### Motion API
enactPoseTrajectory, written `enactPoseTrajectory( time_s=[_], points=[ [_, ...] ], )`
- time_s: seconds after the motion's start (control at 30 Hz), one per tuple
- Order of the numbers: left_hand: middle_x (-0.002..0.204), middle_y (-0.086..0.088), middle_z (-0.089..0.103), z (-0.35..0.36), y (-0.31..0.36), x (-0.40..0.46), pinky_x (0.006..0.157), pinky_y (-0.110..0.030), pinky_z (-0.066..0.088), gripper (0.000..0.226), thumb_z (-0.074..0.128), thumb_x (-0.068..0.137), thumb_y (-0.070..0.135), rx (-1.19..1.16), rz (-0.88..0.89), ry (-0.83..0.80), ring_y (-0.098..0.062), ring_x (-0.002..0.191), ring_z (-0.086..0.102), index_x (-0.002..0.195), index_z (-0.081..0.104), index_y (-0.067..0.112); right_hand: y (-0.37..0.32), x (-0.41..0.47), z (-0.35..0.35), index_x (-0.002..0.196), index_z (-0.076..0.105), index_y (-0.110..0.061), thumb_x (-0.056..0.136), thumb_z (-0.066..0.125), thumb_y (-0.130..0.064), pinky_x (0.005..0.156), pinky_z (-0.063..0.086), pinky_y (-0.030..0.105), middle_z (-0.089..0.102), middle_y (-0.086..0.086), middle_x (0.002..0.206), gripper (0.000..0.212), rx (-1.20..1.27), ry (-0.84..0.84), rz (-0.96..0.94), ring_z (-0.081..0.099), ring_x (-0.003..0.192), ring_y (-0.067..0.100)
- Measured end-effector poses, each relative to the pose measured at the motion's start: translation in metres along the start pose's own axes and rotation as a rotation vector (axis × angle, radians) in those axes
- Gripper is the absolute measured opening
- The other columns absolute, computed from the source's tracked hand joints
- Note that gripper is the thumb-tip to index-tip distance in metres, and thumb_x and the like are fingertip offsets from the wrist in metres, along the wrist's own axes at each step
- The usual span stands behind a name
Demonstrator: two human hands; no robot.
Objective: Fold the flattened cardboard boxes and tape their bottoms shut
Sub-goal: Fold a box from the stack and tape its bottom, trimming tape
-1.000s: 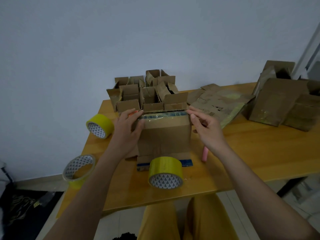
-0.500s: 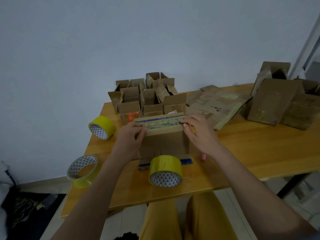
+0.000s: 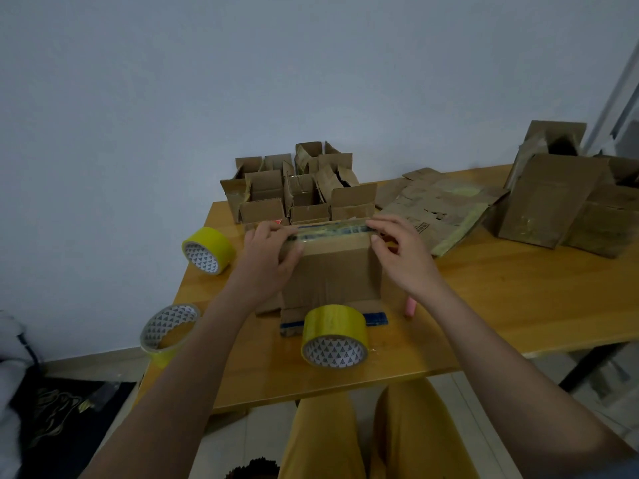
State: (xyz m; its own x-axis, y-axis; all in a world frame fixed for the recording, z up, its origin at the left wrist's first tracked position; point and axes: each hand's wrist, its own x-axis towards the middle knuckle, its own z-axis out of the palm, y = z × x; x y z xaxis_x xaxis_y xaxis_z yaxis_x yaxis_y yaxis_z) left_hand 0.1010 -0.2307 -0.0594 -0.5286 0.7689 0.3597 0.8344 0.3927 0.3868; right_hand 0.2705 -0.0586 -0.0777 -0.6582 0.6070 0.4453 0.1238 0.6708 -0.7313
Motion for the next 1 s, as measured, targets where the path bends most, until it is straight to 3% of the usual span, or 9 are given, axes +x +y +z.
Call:
enactPoseTrajectory(
  time_s=[0.1, 0.27, 0.33, 0.43, 0.5, 0.6, 0.7, 0.87, 1.0],
  points=[
    [0.137, -0.008, 0.045, -0.003, 0.000, 0.002, 0.106, -0.041, 0.034, 0.051, 0.048, 0.099, 0.036, -0.018, 0.004, 0.007, -0.027, 0.127, 0.037, 0.146, 0.040, 0.018, 0.000, -0.001, -0.003, 0.127, 0.063, -0.020, 0.098, 0.053, -0.019, 0.107, 0.044, 0.039, 0.050, -0.012, 0.130, 0.030, 0.025, 0.036, -0.020, 0.049, 0.122, 0.010],
    [0.152, -0.013, 0.031, -0.006, 0.007, -0.007, 0.114, -0.048, 0.024, 0.053, 0.052, 0.098, 0.033, -0.019, -0.016, 0.052, -0.032, 0.141, 0.023, 0.147, 0.039, 0.021, -0.003, -0.014, -0.016, 0.113, 0.066, -0.023, 0.096, 0.053, -0.009, 0.083, 0.047, 0.012, 0.056, -0.005, 0.122, 0.026, 0.127, 0.184, 0.019, 0.055, 0.099, 0.000],
    [0.147, -0.015, 0.035, -0.005, 0.011, -0.015, 0.109, -0.046, 0.028, 0.051, 0.057, 0.095, 0.033, -0.014, -0.009, 0.151, -0.033, 0.136, 0.027, 0.142, 0.046, 0.018, -0.005, -0.021, -0.020, 0.105, 0.067, -0.027, 0.096, 0.052, -0.007, 0.077, 0.046, 0.010, 0.063, -0.007, 0.111, 0.027, 0.150, 0.190, 0.037, 0.057, 0.096, -0.002],
    [0.118, -0.011, 0.052, -0.003, 0.016, -0.035, 0.091, -0.032, 0.037, 0.052, 0.065, 0.085, 0.047, -0.072, 0.097, 0.266, -0.023, 0.110, 0.044, 0.124, 0.060, 0.012, -0.006, -0.035, -0.023, 0.093, 0.068, -0.033, 0.097, 0.051, -0.006, 0.058, 0.051, 0.019, 0.069, -0.015, 0.090, 0.032, 0.246, 0.042, 0.087, 0.064, 0.082, 0.008],
    [0.112, -0.001, 0.056, -0.002, 0.016, -0.051, 0.082, -0.025, 0.041, 0.062, 0.061, 0.076, 0.060, -0.258, 0.116, 0.127, -0.014, 0.100, 0.050, 0.121, 0.061, 0.018, -0.006, -0.045, -0.024, 0.092, 0.067, -0.037, 0.098, 0.050, -0.007, 0.050, 0.047, 0.013, 0.070, -0.015, 0.088, 0.035, 0.250, -0.156, 0.129, 0.065, 0.081, 0.011],
    [0.123, 0.008, 0.056, 0.005, 0.011, -0.071, 0.081, -0.019, 0.046, 0.079, 0.079, 0.067, 0.054, -0.474, -0.067, -0.294, -0.007, 0.105, 0.053, 0.136, 0.048, 0.032, -0.002, -0.054, -0.021, 0.110, 0.066, -0.034, 0.097, 0.051, -0.001, 0.074, 0.051, 0.014, 0.068, -0.018, 0.106, 0.039, 0.211, -0.515, 0.208, 0.064, 0.096, 0.002],
    [0.127, 0.007, 0.057, 0.022, 0.002, -0.088, 0.091, -0.030, 0.052, 0.082, 0.086, 0.069, 0.034, -0.432, -0.217, -0.551, -0.009, 0.108, 0.057, 0.140, 0.047, 0.026, 0.004, -0.065, -0.015, 0.128, 0.059, -0.027, 0.092, 0.061, -0.003, 0.081, 0.049, 0.017, 0.062, -0.021, 0.111, 0.043, 0.135, -0.764, 0.263, 0.060, 0.097, -0.002],
    [0.126, 0.008, 0.062, 0.027, 0.006, -0.101, 0.101, -0.036, 0.048, 0.055, 0.069, 0.088, 0.023, -0.571, -0.218, -0.476, -0.008, 0.114, 0.058, 0.139, 0.048, 0.025, 0.021, -0.078, -0.003, 0.114, 0.067, -0.026, 0.081, 0.077, -0.013, 0.093, 0.050, 0.036, 0.066, -0.012, 0.095, 0.037, 0.169, -0.737, 0.269, 0.061, 0.093, 0.012],
    [0.120, 0.008, 0.066, 0.024, 0.031, -0.103, 0.095, -0.037, 0.053, 0.041, 0.056, 0.091, 0.031, -0.964, -0.233, -0.467, -0.017, 0.114, 0.063, 0.130, 0.047, 0.040, 0.025, -0.085, -0.012, 0.110, 0.068, -0.023, 0.085, 0.069, 0.000, 0.092, 0.050, 0.030, 0.073, -0.012, 0.098, 0.034, 0.427, -0.641, 0.279, 0.064, 0.096, 0.011]
  ],
)
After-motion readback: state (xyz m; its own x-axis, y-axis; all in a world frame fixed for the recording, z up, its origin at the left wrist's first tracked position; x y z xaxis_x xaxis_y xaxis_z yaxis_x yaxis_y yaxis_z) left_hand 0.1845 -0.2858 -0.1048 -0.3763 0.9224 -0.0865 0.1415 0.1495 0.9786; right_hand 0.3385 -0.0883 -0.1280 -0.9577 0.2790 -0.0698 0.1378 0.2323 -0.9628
